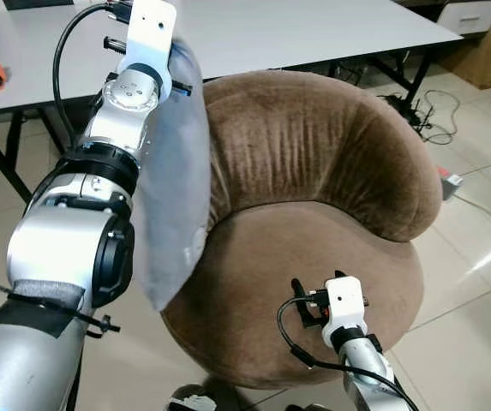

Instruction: Move the pillow to the sofa from floor

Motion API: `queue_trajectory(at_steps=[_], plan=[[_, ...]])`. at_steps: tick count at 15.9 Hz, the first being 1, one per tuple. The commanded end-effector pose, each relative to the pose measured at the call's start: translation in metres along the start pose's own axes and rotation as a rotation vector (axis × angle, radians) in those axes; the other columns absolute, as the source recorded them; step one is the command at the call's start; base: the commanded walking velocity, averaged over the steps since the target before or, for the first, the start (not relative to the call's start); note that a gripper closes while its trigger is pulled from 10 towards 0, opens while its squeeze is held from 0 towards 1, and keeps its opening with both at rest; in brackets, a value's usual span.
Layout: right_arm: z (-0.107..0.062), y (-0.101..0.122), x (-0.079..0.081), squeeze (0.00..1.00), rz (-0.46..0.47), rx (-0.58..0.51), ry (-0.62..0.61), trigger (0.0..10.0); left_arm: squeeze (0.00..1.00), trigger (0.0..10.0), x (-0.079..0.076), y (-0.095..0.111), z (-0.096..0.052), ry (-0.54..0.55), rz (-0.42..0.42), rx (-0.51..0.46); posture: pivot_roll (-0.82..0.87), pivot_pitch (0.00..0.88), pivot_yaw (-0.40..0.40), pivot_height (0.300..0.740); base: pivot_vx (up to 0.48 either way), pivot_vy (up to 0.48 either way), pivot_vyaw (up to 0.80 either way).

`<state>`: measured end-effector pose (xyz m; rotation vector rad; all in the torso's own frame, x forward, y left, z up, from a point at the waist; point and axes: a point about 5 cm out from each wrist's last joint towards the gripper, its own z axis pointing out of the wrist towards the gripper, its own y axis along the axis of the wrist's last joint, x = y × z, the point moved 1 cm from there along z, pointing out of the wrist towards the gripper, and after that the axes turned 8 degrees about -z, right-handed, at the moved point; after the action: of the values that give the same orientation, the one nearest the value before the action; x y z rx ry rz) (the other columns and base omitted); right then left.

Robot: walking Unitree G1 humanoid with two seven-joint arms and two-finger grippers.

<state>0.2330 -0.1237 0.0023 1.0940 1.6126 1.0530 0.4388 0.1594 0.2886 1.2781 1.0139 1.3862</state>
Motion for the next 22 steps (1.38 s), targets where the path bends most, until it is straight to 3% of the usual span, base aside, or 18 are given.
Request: queue_trajectory(at_steps=[1,5,7,8,13,16,20,22], plan=[[-0.003,-0.002,-0.001,0.10,-0.003,0.002,-0.011,10.0,0.00,0.0,-0.005,0.018,0.003,-0.018,-0.004,-0.054,0.05,0.033,0.031,0.740,0.000,0.000,0.00],[-0.017,-0.007,-0.004,0.10,-0.013,0.017,-0.030,10.0,0.00,0.0,-0.033,0.012,0.003,-0.104,-0.033,-0.019,-0.02,0.054,0.037,0.740,0.000,0.000,0.00],[-0.031,-0.011,-0.005,0.11,-0.020,0.031,-0.044,10.0,0.00,0.0,-0.039,0.011,0.003,-0.111,-0.030,-0.013,-0.07,0.079,0.041,0.740,0.000,0.000,0.00],[-0.046,-0.017,-0.007,0.10,-0.029,0.053,-0.058,10.0,0.00,0.0,-0.043,0.010,0.003,-0.124,-0.037,-0.006,-0.11,0.095,0.039,0.740,0.000,0.000,0.00],[-0.080,-0.022,-0.012,0.10,-0.033,0.100,-0.105,10.0,0.00,0.0,-0.044,-0.005,0.001,-0.123,-0.062,0.041,-0.20,0.151,0.038,0.740,0.000,0.000,0.00],[-0.104,-0.021,-0.013,0.10,-0.033,0.132,-0.126,10.0,0.00,0.0,-0.043,-0.032,-0.004,-0.106,-0.036,0.121,-0.25,0.208,0.024,0.740,0.000,0.000,0.00],[-0.140,-0.022,-0.016,0.11,-0.050,0.209,-0.127,10.0,0.00,0.0,-0.043,-0.060,-0.011,-0.080,-0.081,0.198,-0.31,0.284,-0.020,0.740,0.000,0.000,0.00],[-0.150,-0.021,-0.017,0.11,-0.052,0.232,-0.123,10.0,0.00,0.0,-0.042,-0.072,-0.014,-0.068,-0.097,0.228,-0.32,0.304,-0.034,0.740,0.000,0.000,0.00]])
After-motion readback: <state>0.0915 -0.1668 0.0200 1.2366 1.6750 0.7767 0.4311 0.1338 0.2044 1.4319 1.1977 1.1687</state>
